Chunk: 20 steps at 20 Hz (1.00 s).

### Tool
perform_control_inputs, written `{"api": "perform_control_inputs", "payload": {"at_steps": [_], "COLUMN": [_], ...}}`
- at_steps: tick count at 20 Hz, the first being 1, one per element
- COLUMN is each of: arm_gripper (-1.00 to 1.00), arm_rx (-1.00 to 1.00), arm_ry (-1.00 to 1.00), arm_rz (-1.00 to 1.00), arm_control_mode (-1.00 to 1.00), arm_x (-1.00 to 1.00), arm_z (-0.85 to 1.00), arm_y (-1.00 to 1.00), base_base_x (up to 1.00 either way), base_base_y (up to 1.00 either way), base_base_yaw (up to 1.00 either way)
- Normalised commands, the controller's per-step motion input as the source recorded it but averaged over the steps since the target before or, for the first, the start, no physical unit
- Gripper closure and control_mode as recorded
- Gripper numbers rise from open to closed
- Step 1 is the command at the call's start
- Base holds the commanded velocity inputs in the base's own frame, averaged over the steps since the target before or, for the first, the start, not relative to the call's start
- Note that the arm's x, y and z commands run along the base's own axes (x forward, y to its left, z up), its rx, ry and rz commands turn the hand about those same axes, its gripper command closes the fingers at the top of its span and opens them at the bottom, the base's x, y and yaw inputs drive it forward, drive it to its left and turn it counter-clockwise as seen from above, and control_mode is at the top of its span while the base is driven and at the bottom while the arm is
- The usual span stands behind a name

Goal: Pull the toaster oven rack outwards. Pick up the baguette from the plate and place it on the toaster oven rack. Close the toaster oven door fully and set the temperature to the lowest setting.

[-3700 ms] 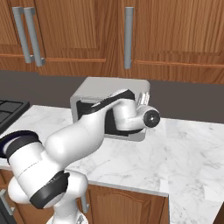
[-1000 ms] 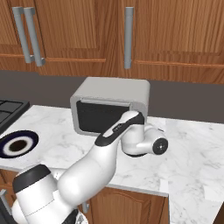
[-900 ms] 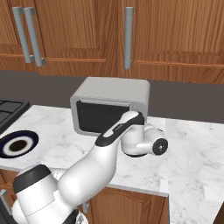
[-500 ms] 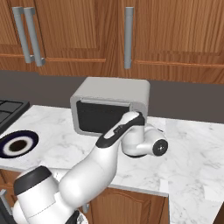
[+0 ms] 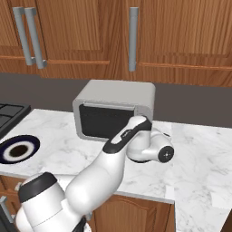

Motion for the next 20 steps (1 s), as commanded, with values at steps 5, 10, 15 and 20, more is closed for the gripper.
{"api": "perform_control_inputs", "payload": {"at_steps": [5,10,15,20], "arm_gripper": [-1.00,-1.00,-1.00,-1.00], "arm_rx": [0.00,-0.01,-0.11,-0.17], "arm_ry": [-0.02,0.00,0.05,0.04], "arm_rz": [0.00,0.00,0.00,0.00], "arm_control_mode": [-1.00,-1.00,-1.00,-1.00], "arm_x": [0.02,0.03,0.14,0.00], "arm_z": [-0.12,-0.18,0.00,0.16], "arm_y": [-0.04,0.00,-0.01,-0.05], "base_base_x": [0.00,0.00,0.00,0.00], "base_base_y": [0.00,0.00,0.00,0.00], "base_base_yaw": [0.00,0.00,0.00,0.00]}}
